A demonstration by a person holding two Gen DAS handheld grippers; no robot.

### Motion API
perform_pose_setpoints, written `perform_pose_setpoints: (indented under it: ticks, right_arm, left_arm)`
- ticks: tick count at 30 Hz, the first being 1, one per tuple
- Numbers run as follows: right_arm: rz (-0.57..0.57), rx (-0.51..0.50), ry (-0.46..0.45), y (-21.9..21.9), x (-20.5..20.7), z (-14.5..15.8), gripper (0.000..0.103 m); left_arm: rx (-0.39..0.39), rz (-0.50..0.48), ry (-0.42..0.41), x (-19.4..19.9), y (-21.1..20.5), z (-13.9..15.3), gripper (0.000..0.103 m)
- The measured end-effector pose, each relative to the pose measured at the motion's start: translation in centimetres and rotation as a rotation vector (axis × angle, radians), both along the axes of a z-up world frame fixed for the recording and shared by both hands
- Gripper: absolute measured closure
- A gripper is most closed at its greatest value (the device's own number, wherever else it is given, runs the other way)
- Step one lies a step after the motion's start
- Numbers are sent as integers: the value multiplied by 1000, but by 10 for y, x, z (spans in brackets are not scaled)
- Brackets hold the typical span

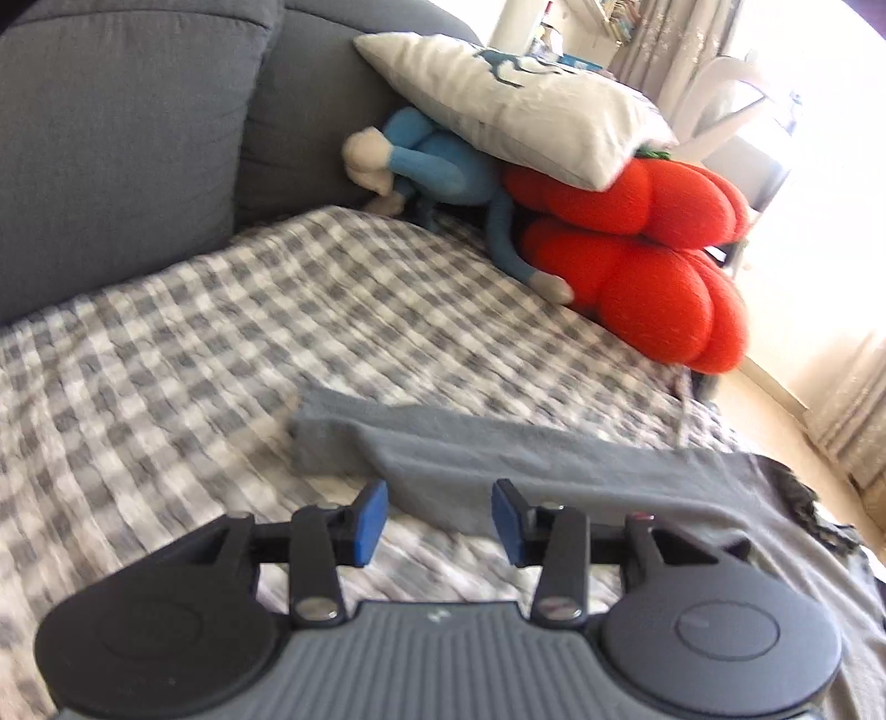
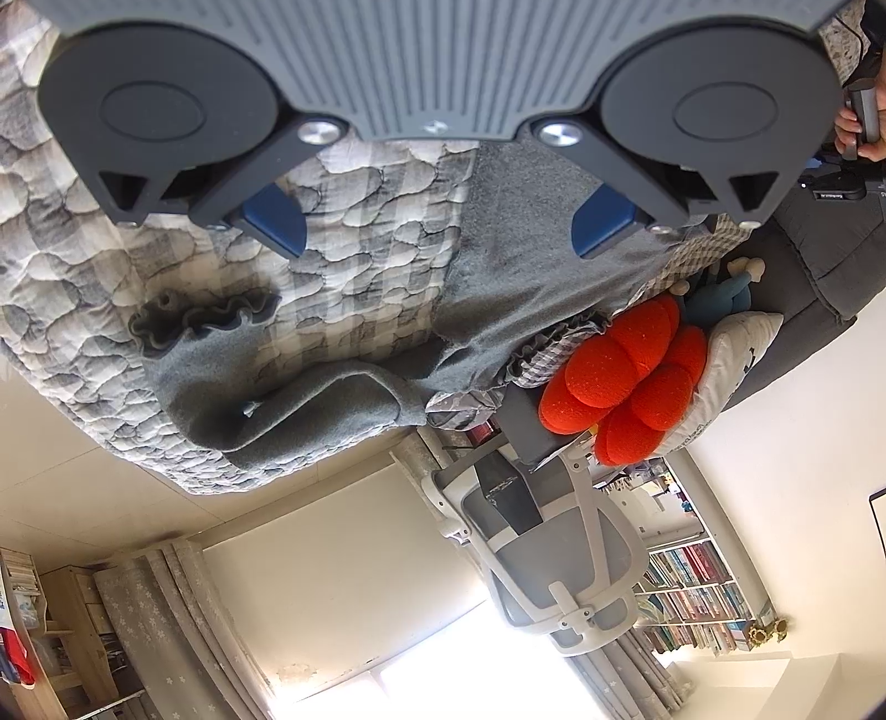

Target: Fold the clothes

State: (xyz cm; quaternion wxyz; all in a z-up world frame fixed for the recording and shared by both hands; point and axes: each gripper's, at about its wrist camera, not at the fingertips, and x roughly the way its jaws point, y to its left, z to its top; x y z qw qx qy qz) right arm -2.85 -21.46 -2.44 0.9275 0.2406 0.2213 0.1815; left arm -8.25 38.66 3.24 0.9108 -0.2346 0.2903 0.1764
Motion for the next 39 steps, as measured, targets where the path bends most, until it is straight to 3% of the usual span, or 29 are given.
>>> perform_pose_setpoints:
  ticks: [3,8,14,17,18,20,21,23,24,28,34,37,39]
  right_arm:
    - [-8,0,0,0,-2,0,0]
    - [-92,-19,29,13,-26,7,0]
    - [-50,-74,51,32,-69,17,1]
    - [-22,-84,85,37,-80,19,19]
    - [-11,-95,102,39,-81,18,31]
    - [2,-99,119,46,-83,16,38]
    - [9,-98,116,47,-83,15,44]
    - [34,-121,121,54,-80,13,75]
    - [46,-129,127,55,-78,11,96]
    - [87,-100,100,47,-82,23,97]
    - [97,-74,39,35,-96,46,100]
    - [11,-59,64,26,-98,38,100]
    - [1,-10,143,21,-92,21,90]
  left_arm:
    - [-3,-137,6,-18,-50,-4,55]
    - [42,-333,-84,-67,-128,-11,55]
    - [84,-385,-44,-79,-167,-25,55]
    - [113,-399,-37,-80,-176,-27,61]
    - [123,-420,-33,-80,-180,-27,81]
    - [112,-446,-26,-80,-184,-26,98]
    - [116,-453,-21,-80,-186,-26,101]
    - [149,-447,-10,-81,-189,-23,103]
    - [131,-441,-10,-81,-187,-22,103]
    - [94,-430,-16,-88,-178,-10,103]
    - [122,-447,-4,-103,-170,3,103]
    - [120,-509,3,-102,-174,-2,103]
    - [113,-496,14,-98,-177,-6,101]
